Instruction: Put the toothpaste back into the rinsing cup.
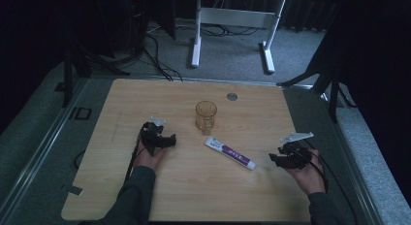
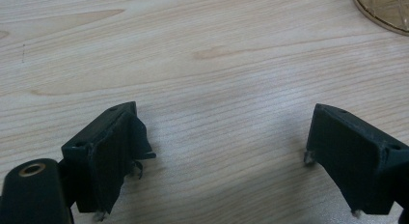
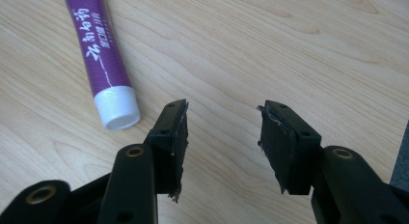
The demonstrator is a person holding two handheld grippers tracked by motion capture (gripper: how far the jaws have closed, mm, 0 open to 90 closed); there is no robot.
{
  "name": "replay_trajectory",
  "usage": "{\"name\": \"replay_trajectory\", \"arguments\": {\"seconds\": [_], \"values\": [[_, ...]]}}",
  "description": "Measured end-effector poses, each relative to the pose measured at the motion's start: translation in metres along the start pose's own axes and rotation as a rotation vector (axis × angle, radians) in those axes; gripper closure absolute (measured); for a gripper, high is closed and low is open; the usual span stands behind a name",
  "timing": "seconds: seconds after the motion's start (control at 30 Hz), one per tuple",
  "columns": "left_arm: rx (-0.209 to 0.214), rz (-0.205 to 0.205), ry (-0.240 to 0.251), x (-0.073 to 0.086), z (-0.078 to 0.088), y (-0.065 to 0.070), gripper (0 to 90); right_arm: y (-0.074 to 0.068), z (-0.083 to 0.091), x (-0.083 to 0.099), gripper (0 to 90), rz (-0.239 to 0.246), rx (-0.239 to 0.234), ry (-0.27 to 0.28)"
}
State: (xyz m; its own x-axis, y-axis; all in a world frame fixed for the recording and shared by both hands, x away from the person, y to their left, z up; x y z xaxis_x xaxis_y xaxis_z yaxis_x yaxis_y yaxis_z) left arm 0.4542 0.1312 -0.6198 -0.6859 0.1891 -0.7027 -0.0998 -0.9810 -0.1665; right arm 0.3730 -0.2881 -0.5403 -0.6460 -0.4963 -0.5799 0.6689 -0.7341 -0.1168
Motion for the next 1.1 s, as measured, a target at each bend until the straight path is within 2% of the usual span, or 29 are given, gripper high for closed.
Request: {"name": "replay_trajectory", "arguments": {"seconds": [0.63,0.83,1.1], "values": [[-0.001,0.0,0.001,0.0,0.0,0.0,11.6,-0.006,0.001,-0.014,51.2,0.037,-0.007,-0.068],[-0.001,0.0,0.0,0.0,0.0,0.0,11.6,-0.01,-0.003,-0.019,50.8,0.055,-0.019,-0.092],[-0.001,0.001,0.0,0.0,0.0,0.0,11.6,-0.014,-0.009,-0.025,50.1,0.069,-0.036,-0.098]]}}
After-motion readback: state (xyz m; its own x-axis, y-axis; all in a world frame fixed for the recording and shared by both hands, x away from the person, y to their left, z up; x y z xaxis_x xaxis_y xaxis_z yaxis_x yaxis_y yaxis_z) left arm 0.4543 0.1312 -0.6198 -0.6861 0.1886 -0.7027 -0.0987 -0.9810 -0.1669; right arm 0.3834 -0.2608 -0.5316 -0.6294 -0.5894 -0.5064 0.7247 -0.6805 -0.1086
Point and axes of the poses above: each handheld gripper's, and its own axes: z roughly backward along the jaws, x roughly out of its underside, y roughly to its right, the point moved 8 cm from there along -z, roughly forward along the jaws, and after that the axes turned 14 degrees about -x, right-handed, at the moved point
